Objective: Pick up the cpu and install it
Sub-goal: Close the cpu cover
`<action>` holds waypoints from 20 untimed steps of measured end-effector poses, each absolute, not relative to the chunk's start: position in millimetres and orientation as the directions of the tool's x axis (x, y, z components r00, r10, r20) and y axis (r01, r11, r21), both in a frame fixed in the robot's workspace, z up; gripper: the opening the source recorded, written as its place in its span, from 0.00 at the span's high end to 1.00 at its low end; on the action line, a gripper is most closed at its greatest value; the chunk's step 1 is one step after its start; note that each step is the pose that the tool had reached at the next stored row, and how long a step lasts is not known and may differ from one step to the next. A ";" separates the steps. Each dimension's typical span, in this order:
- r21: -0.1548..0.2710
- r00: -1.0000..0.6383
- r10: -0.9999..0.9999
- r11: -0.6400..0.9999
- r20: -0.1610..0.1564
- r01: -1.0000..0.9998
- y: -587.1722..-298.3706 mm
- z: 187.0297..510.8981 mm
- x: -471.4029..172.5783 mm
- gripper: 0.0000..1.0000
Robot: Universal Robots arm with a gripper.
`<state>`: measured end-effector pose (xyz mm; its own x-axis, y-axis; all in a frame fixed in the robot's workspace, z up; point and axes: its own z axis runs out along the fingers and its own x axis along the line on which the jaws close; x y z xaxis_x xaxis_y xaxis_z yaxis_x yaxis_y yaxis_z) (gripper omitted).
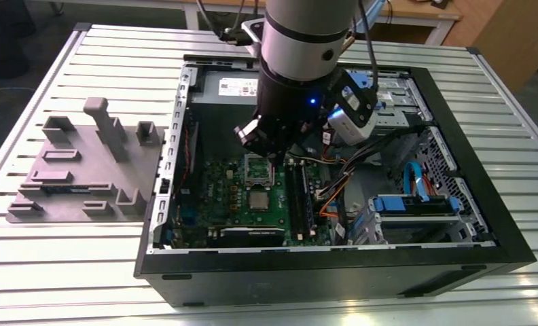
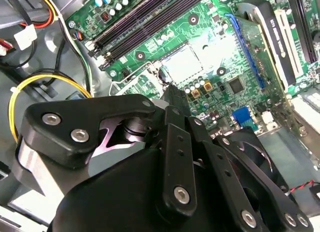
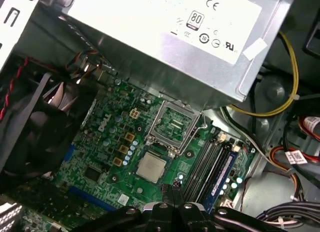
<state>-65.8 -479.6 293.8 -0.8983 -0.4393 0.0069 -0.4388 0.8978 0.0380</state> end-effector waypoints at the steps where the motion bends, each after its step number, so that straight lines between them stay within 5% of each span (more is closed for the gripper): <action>1: 0.038 -0.898 -0.439 0.898 0.007 -0.439 -479.6 292.8 -65.8 0.90; 20: 0.040 -0.896 -0.443 0.896 0.006 -0.443 -479.6 281.1 -65.8 0.90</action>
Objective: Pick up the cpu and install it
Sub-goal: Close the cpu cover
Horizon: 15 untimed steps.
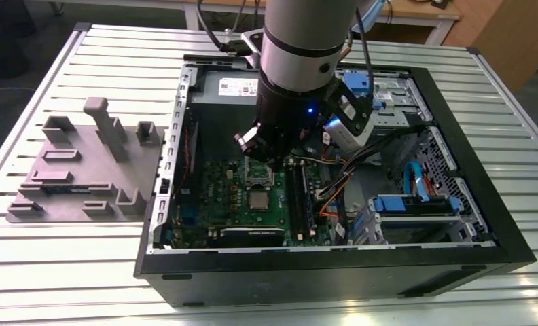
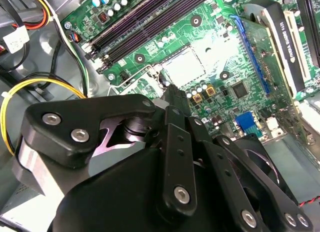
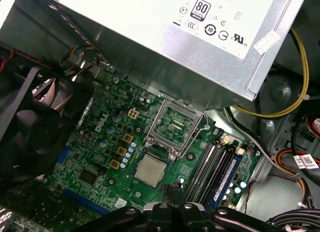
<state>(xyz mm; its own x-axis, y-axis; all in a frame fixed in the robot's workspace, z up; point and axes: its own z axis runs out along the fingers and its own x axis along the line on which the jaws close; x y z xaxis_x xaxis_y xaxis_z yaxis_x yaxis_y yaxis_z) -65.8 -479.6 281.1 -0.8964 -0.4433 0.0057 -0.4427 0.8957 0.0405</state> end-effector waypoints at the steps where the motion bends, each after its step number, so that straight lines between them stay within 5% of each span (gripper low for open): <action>1: 0.040 -0.896 -0.443 0.896 0.006 -0.443 -479.6 281.1 -65.8 0.90; 15: 0.073 -0.866 -0.499 0.864 -0.006 -0.498 -477.1 276.5 -48.7 0.90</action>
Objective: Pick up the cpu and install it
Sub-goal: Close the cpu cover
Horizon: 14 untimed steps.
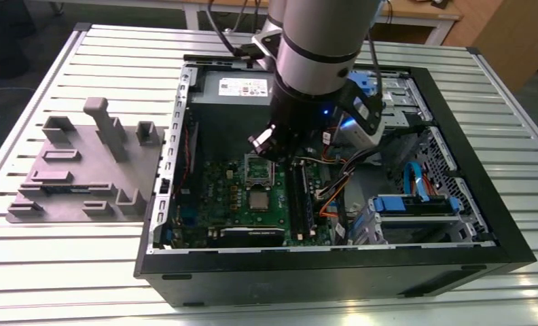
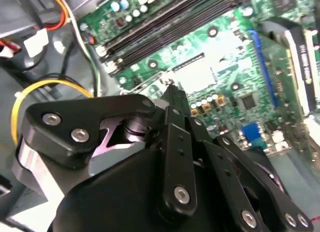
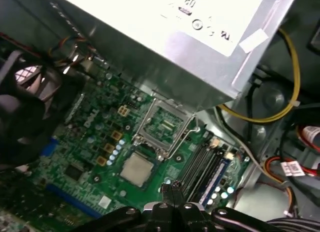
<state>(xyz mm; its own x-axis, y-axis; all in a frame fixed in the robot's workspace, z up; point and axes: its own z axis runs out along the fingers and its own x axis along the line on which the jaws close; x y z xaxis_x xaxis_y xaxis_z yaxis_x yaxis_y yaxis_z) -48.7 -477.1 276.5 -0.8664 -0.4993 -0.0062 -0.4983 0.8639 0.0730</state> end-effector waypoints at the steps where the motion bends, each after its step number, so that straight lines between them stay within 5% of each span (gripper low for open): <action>1: 0.084 -0.866 -0.499 0.863 -0.012 -0.498 -476.2 276.1 -47.8 0.90; 14: 0.117 -0.867 -0.498 0.859 -0.024 -0.498 -466.6 257.4 -38.3 0.90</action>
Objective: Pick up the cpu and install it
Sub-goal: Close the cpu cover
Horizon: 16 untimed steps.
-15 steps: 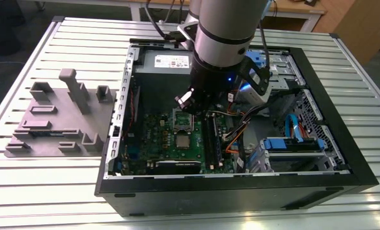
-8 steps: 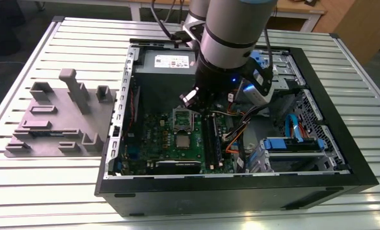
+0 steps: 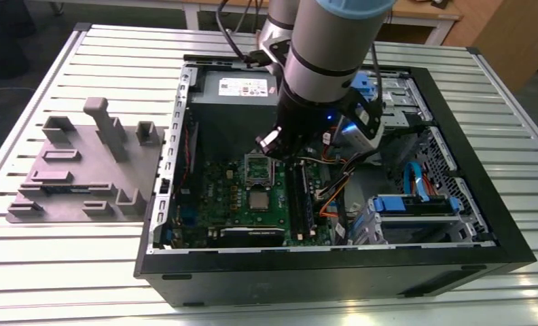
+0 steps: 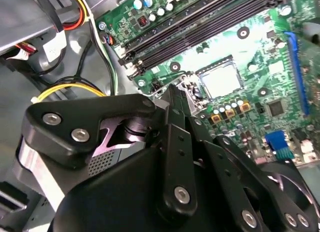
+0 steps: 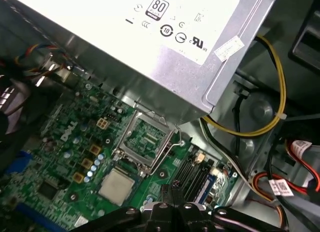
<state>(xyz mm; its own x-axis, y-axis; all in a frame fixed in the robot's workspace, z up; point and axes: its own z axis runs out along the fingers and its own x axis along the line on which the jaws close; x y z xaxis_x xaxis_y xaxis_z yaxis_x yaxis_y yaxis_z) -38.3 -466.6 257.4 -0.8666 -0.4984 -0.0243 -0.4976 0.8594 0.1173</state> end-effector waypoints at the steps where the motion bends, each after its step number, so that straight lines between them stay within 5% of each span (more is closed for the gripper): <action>1: 0.118 -0.867 -0.498 0.859 -0.025 -0.497 -466.0 255.5 -38.3 0.90; 16: 0.141 -0.815 -0.579 0.804 -0.040 -0.578 -456.0 237.5 -38.3 0.90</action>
<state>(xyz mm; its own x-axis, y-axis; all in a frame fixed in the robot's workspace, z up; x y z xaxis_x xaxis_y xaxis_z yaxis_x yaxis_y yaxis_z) -38.3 -456.0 237.5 -0.8145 -0.5787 -0.0402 -0.5780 0.8037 0.1410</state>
